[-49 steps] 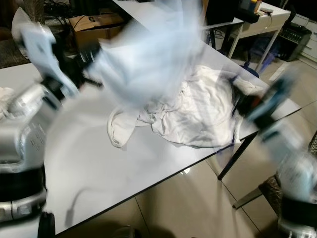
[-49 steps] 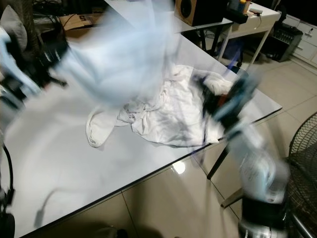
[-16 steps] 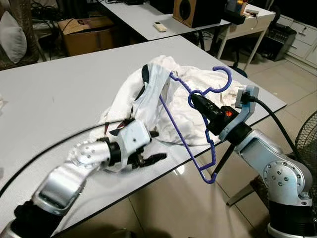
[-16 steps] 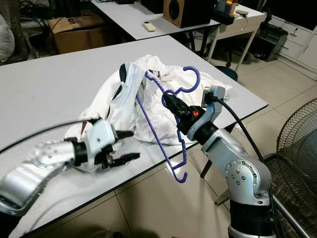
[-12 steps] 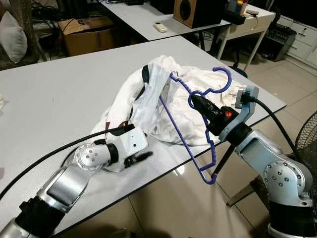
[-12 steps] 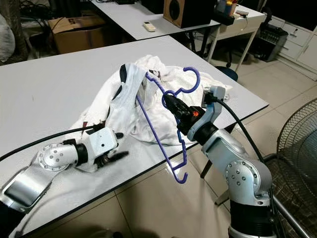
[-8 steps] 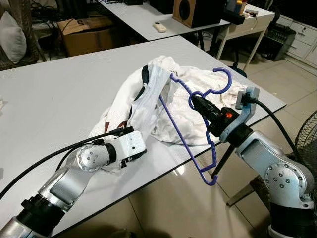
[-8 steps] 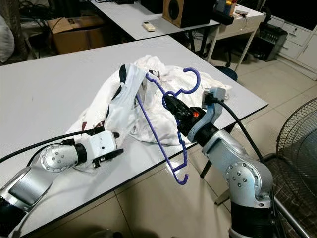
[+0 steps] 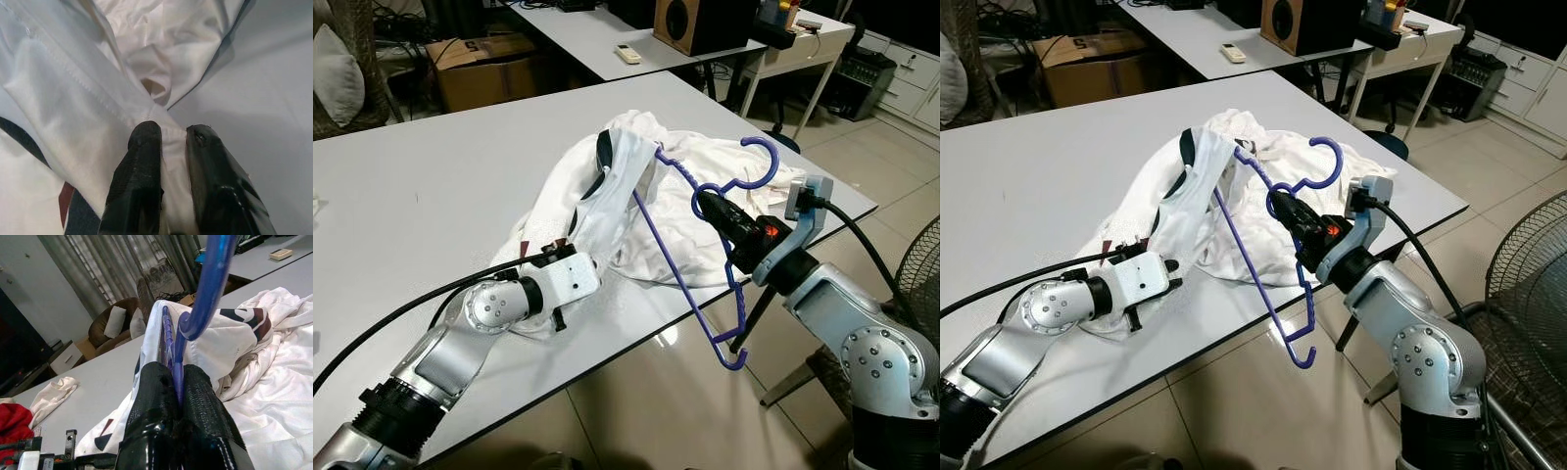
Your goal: Hang hanger
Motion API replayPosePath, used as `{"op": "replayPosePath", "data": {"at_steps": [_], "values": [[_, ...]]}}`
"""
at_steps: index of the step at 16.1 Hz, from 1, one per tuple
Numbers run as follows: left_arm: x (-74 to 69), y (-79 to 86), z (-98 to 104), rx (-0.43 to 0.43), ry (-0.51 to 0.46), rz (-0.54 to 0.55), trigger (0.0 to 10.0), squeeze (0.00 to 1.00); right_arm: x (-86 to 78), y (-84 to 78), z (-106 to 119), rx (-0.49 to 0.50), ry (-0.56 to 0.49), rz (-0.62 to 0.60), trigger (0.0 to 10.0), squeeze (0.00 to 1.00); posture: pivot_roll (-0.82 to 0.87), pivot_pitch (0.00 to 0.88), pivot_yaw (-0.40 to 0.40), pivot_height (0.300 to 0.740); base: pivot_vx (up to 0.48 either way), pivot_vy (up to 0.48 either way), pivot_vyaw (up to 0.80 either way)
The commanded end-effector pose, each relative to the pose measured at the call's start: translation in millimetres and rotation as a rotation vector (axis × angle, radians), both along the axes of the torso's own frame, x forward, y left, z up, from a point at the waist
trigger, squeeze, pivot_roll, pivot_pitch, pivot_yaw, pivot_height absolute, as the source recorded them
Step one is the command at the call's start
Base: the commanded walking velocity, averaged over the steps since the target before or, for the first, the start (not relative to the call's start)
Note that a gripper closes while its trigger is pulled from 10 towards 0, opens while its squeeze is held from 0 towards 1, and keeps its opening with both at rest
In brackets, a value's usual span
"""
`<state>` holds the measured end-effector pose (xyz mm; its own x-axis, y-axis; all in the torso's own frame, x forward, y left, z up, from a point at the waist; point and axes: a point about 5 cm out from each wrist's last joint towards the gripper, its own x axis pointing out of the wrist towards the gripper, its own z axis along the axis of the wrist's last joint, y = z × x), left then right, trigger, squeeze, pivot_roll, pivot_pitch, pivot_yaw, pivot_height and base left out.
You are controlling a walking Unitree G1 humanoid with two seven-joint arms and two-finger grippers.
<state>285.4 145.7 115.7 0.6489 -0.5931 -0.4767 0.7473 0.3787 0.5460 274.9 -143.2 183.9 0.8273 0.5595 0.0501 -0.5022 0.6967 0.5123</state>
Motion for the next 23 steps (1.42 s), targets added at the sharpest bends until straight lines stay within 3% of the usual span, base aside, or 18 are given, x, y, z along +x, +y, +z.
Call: {"op": "replayPosePath", "data": {"at_steps": [1, 4, 6, 8, 11, 13, 14, 15, 16, 17, 18, 22, 23], "values": [[1.3, 4.5, 0, 0.023, 0.000, 0.009, 0.0, 0.00, -1.3, -4.5, 5, 0.000, -0.016, -0.009, 10.0, 0.00, -0.16, 0.000, -0.029, 0.740, 0.000, 0.000, 0.00], [2.7, 8.2, -2, 0.031, -0.003, 0.025, 0.0, 0.00, -0.5, -5.3, 6, 0.001, -0.018, -0.010, 10.0, 0.00, -0.16, 0.000, -0.031, 0.740, 0.000, 0.000, 0.00], [5.5, 9.5, 3, -0.015, -0.029, 0.041, 0.0, 0.00, -0.8, -6.5, 6, 0.006, -0.016, -0.017, 10.0, 0.00, -0.15, 0.000, -0.032, 0.740, 0.000, 0.000, 0.00], [9.4, 15.2, 16, -0.140, -0.062, 0.072, 0.0, 0.00, -1.8, -9.4, 4, 0.012, -0.010, -0.031, 10.0, 0.00, -0.15, 0.000, -0.031, 0.740, 0.000, 0.000, 0.00], [13.5, 37.6, 42, -0.219, -0.194, 0.103, 0.0, 0.00, -5.0, -16.8, -2, 0.013, 0.009, -0.057, 10.0, 0.00, -0.14, 0.000, -0.031, 0.740, 0.000, 0.000, 0.00], [10.9, 45.8, 67, -0.400, -0.241, 0.083, 0.0, 0.00, -7.6, -20.1, -6, 0.012, 0.023, -0.059, 10.0, 0.00, -0.13, 0.000, -0.030, 0.740, 0.000, 0.000, 0.00], [9.6, 47.4, 72, -0.433, -0.219, 0.073, 0.0, 0.00, -8.7, -20.8, -8, 0.010, 0.028, -0.057, 10.0, 0.00, -0.13, 0.000, -0.030, 0.740, 0.000, 0.000, 0.00], [8.2, 44.5, 66, -0.421, -0.134, 0.072, 0.0, 0.00, -9.6, -20.7, -9, 0.013, 0.032, -0.055, 10.0, 0.00, -0.13, 0.000, -0.028, 0.740, 0.000, 0.000, 0.00], [7.6, 36.6, 57, -0.425, -0.066, 0.101, 1.2, 0.00, -9.7, -20.0, -8, 0.021, 0.031, -0.053, 10.0, 0.00, -0.13, 0.000, -0.026, 0.740, 0.000, 0.000, 0.00], [2.5, 20.2, 48, -0.430, -0.008, 0.046, 10.0, 0.67, -9.1, -18.0, -7, 0.035, 0.025, -0.048, 10.0, 0.00, -0.13, 0.000, -0.023, 0.740, 0.000, 0.000, 0.00], [0.2, 5.9, 45, -0.463, -0.002, 0.008, 10.0, 1.00, -8.3, -15.9, -5, 0.045, 0.021, -0.040, 10.0, 0.00, -0.13, 0.000, -0.024, 0.740, 0.000, 0.000, 0.00], [0.2, 5.9, 45, -0.463, -0.002, 0.008, 10.0, 1.00, -8.3, -15.9, -5, 0.045, 0.021, -0.040, 10.0, 0.00, -0.13, 0.000, -0.024, 0.740, 0.000, 0.000, 0.00], [4.1, -14.0, 43, -0.497, -0.031, 0.041, 10.0, 1.00, -6.6, -10.8, 0, 0.052, 0.012, -0.009, 10.0, 0.00, -0.13, 0.000, -0.040, 0.740, 0.000, 0.000, 0.00]]}}
